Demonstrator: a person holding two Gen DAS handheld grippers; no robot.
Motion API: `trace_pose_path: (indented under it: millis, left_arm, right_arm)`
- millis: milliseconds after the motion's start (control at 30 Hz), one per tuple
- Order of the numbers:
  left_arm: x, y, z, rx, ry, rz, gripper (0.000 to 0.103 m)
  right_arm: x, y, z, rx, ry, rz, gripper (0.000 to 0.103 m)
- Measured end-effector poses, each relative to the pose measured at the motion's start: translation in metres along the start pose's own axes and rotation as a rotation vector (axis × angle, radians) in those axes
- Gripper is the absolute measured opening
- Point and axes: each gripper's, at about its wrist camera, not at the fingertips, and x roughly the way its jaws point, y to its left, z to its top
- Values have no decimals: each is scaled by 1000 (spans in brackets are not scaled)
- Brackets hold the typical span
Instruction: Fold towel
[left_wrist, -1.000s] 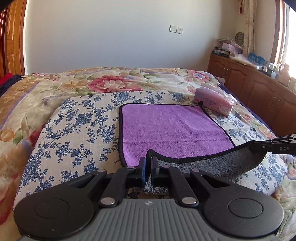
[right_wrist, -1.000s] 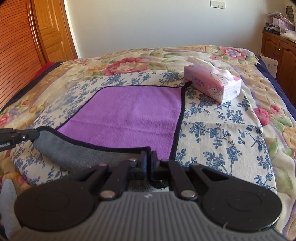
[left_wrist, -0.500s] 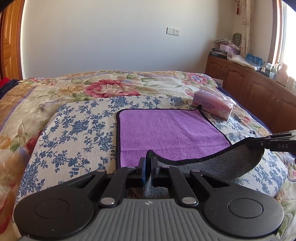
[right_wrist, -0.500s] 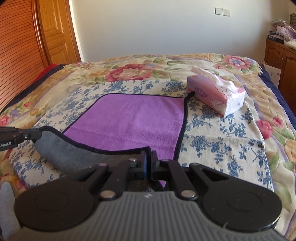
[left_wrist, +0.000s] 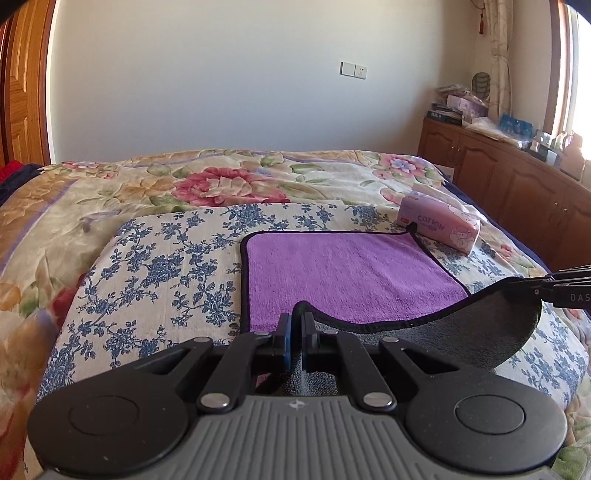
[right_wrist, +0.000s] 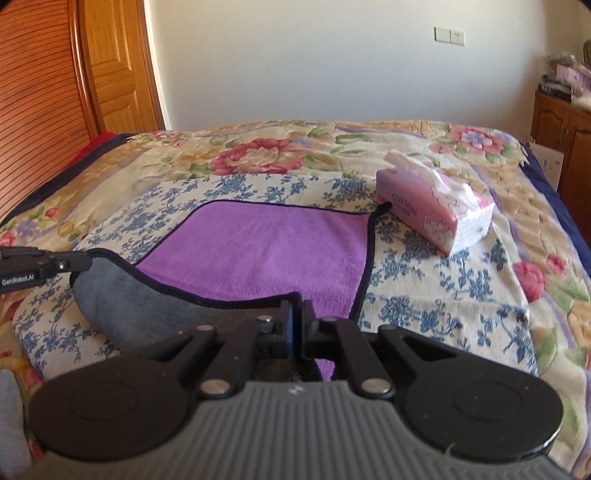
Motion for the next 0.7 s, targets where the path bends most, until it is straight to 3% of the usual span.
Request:
trace_pose_path:
  millis: [700]
  left_arm:
    - [19,0,23,8,-39,5,6]
  right_arm:
    - [19,-11,21,-2,-62,-24,5]
